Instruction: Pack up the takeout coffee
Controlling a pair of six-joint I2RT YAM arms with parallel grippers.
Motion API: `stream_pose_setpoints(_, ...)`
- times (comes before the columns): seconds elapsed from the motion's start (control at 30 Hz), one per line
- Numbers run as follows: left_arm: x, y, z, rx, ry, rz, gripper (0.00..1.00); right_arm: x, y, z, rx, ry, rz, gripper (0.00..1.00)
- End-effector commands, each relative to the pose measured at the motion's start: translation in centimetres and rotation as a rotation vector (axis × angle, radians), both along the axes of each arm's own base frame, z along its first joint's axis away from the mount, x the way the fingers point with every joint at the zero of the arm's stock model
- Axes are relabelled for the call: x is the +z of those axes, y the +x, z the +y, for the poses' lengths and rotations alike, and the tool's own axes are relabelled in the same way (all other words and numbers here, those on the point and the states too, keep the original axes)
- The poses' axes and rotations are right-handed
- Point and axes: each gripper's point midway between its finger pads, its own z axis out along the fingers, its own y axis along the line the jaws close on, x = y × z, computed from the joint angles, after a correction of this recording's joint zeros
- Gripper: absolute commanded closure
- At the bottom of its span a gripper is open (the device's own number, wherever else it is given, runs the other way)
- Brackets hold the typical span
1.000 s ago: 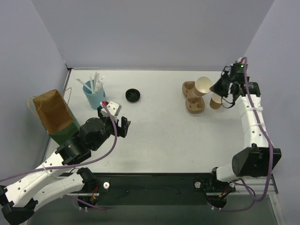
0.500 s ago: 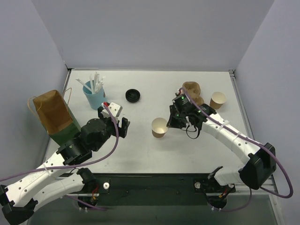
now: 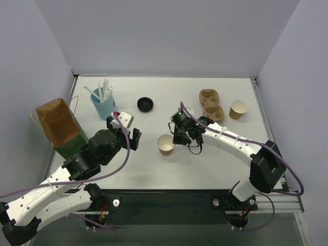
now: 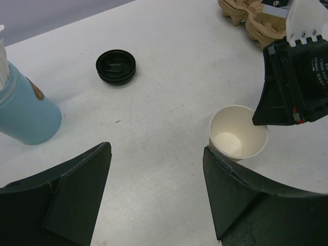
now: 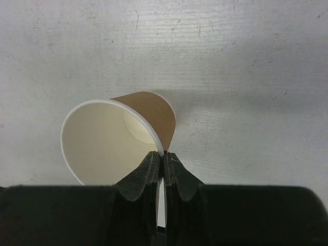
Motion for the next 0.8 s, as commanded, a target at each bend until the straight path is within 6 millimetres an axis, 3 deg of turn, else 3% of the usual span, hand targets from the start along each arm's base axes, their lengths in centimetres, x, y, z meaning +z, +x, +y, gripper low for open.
stream_pose_setpoints(0.0,1.3,0.3,-0.2,0.004,-0.033,-0.040,0.18,-0.3,0.9,-0.2,-0.050,-0.021,-0.032,0.88)
stream_pose_setpoints(0.1,1.2,0.3,-0.2,0.004,-0.032,-0.039,0.18,-0.2,0.9,-0.3,-0.059,-0.020,-0.036,0.78)
stream_pose_setpoints(0.23,0.9,0.1,-0.5,-0.009,-0.020,-0.023,0.18,0.6,1.1,-0.9,-0.067,-0.019,-0.061,0.73)
stream_pose_setpoints(0.5,-0.2,0.0,-0.1,0.053,0.010,0.078,0.19,5.2,-0.3,-3.2,-0.008,-0.010,-0.170,0.66)
stream_pose_setpoints(0.7,-0.3,2.3,-2.8,0.052,0.133,0.168,0.19,7.0,-3.0,-5.8,0.077,-0.028,-0.290,0.48)
stream_pose_setpoints(0.73,-1.4,3.3,-3.7,0.059,0.185,0.202,0.19,7.1,-3.4,-5.8,0.094,-0.027,-0.301,0.44)
stream_pose_setpoints(0.77,0.3,4.6,-4.0,0.068,0.169,0.194,0.19,7.3,-3.9,-6.2,0.102,-0.018,-0.315,0.41)
